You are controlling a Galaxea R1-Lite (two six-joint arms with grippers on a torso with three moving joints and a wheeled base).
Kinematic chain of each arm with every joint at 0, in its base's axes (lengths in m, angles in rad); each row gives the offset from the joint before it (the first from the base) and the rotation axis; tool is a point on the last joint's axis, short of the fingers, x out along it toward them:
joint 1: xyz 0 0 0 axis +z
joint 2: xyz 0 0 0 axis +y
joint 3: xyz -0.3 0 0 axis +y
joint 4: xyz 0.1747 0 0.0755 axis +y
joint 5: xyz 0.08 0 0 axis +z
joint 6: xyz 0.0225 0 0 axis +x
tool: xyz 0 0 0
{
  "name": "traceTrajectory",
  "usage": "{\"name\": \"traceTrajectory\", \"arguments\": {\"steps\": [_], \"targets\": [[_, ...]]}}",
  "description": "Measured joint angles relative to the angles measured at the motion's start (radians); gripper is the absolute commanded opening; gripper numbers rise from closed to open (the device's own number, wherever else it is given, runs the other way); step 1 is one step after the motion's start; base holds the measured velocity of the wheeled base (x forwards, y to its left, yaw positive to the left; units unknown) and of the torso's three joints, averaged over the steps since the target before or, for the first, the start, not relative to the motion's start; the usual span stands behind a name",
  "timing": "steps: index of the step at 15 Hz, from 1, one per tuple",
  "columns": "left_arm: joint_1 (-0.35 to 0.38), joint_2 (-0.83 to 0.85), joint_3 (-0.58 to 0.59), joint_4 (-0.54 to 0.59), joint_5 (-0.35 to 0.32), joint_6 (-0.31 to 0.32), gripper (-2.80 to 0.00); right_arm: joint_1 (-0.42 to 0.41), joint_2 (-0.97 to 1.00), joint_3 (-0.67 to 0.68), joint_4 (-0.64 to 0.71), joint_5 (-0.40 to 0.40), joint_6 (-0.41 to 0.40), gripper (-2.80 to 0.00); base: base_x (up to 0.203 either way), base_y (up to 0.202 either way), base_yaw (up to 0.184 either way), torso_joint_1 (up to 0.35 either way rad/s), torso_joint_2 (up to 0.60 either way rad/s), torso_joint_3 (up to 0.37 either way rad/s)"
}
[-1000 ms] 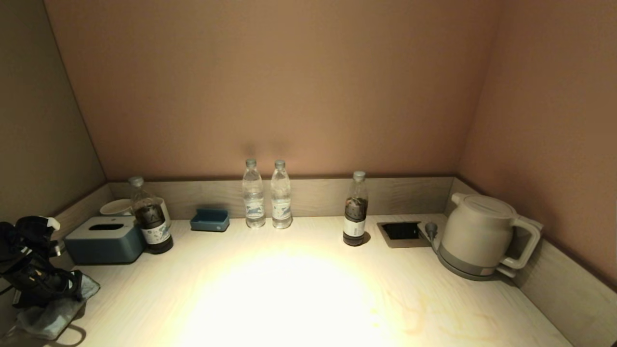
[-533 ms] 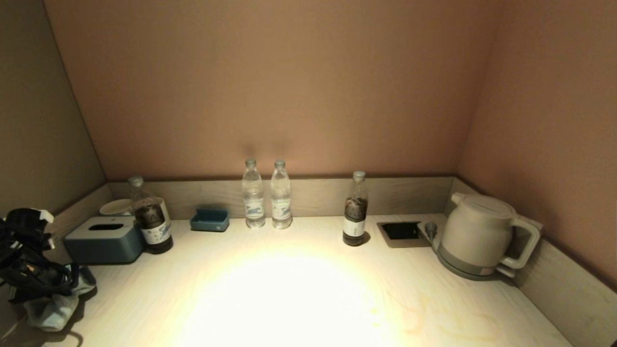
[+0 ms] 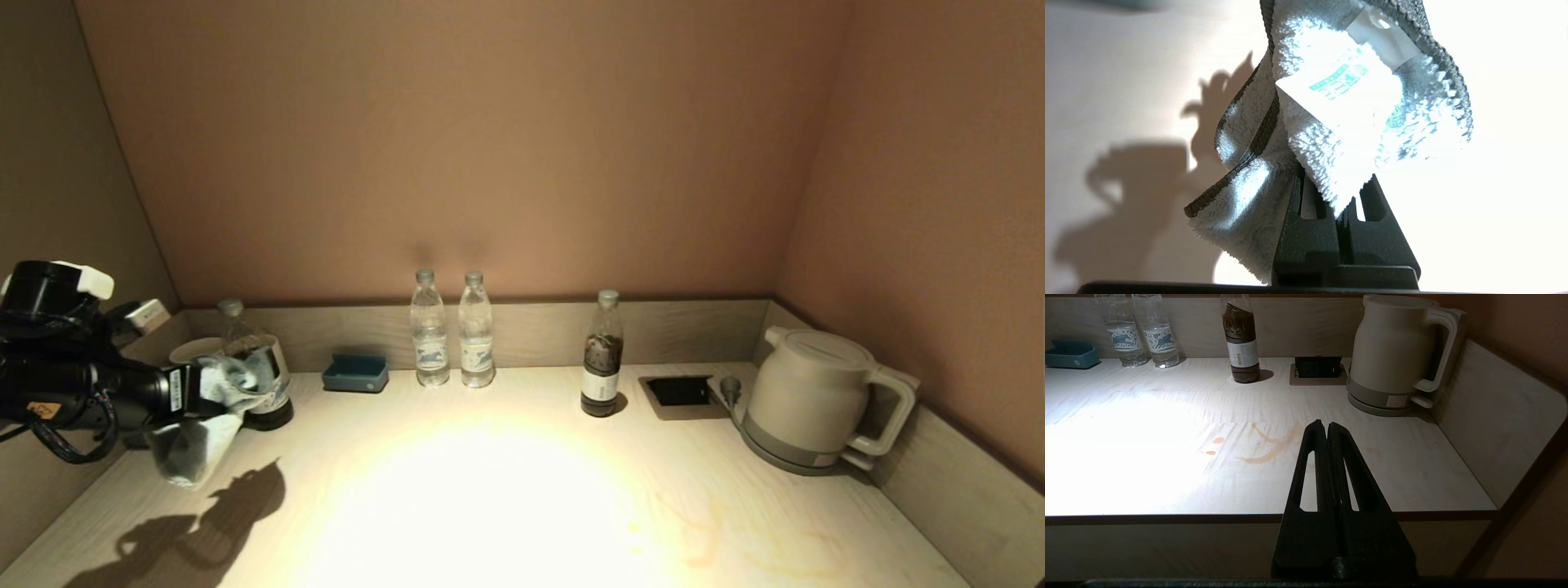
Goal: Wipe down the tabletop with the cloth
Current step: Place the tablecloth
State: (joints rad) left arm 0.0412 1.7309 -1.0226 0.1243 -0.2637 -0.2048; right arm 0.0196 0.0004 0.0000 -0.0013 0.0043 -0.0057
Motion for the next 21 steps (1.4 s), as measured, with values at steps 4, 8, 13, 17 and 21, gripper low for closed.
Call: {"name": "traceTrajectory", "arguments": {"steps": [4,8,13,17,21], "targets": [[-0.278,-0.030,0.010,-0.082,-0.030,-0.077,-2.80,0.000,0.000,0.000,0.000,0.000,-0.001,-2.80,0.000,0.000,0.000,0.000,0.00,0.000],[-0.440,0.044,-0.007,-0.236,-0.026,-0.135,-2.80,0.000,0.000,0.000,0.000,0.000,-0.001,-2.80,0.000,0.000,0.000,0.000,0.00,0.000],[-0.583,0.205,-0.042,-0.418,-0.023,-0.131,-2.80,0.000,0.000,0.000,0.000,0.000,-0.001,-2.80,0.000,0.000,0.000,0.000,0.00,0.000],[-0.690,0.307,-0.099,-0.483,-0.010,-0.129,-2.80,0.000,0.000,0.000,0.000,0.000,-0.001,-2.80,0.000,0.000,0.000,0.000,0.00,0.000],[-0.764,0.385,-0.148,-0.488,-0.005,-0.103,-2.80,0.000,0.000,0.000,-0.001,0.000,-0.001,-2.80,0.000,0.000,0.000,0.000,0.00,0.000]]}}
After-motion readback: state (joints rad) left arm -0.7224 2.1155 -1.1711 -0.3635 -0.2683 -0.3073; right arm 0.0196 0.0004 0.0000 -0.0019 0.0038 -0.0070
